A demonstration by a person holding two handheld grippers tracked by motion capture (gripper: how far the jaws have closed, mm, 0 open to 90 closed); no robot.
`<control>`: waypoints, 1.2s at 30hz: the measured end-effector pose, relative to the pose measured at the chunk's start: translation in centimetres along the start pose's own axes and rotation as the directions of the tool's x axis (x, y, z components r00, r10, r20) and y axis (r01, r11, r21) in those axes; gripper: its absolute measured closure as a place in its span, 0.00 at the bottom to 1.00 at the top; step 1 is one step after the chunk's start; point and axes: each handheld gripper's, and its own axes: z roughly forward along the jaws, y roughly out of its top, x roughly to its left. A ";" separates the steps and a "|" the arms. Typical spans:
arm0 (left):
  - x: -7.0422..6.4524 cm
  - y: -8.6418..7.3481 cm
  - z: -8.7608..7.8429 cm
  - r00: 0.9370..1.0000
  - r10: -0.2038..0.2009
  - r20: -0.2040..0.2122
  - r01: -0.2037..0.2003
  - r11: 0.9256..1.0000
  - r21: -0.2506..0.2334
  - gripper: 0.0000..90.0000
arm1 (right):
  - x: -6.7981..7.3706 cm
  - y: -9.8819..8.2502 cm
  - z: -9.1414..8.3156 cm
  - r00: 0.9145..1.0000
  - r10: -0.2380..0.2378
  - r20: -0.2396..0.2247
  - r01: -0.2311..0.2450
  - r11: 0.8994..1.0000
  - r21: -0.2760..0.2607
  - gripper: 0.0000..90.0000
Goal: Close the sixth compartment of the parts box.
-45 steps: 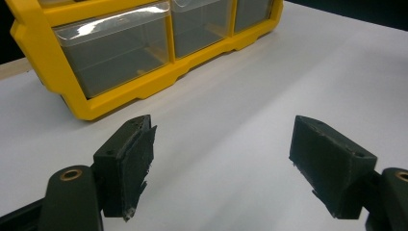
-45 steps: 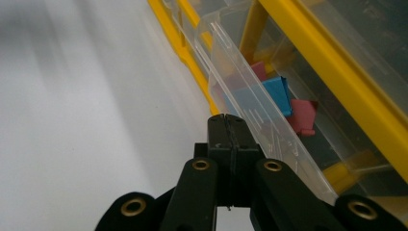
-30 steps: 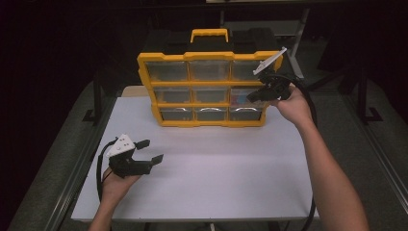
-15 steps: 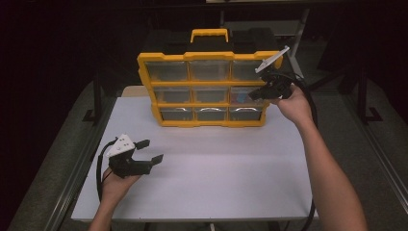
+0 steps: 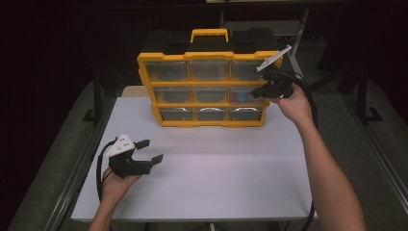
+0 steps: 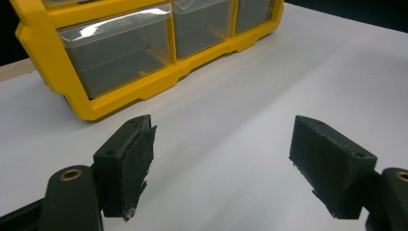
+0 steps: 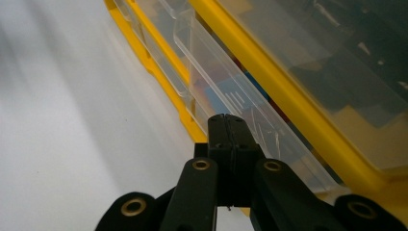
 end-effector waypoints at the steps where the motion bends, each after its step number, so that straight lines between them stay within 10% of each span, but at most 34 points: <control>1: 0.0 0.0 0.0 1.000 -0.001 0.000 0.001 1.000 0.000 0.26 | 0.0 0.0 0.0 1.000 -0.002 0.003 0.002 1.000 -0.002 0.99; 36: 0.0 0.0 0.0 1.000 -0.004 0.000 0.004 1.000 0.009 0.26 | 0.0 -0.8 0.2 0.999 0.044 0.018 -0.043 0.998 -0.053 0.95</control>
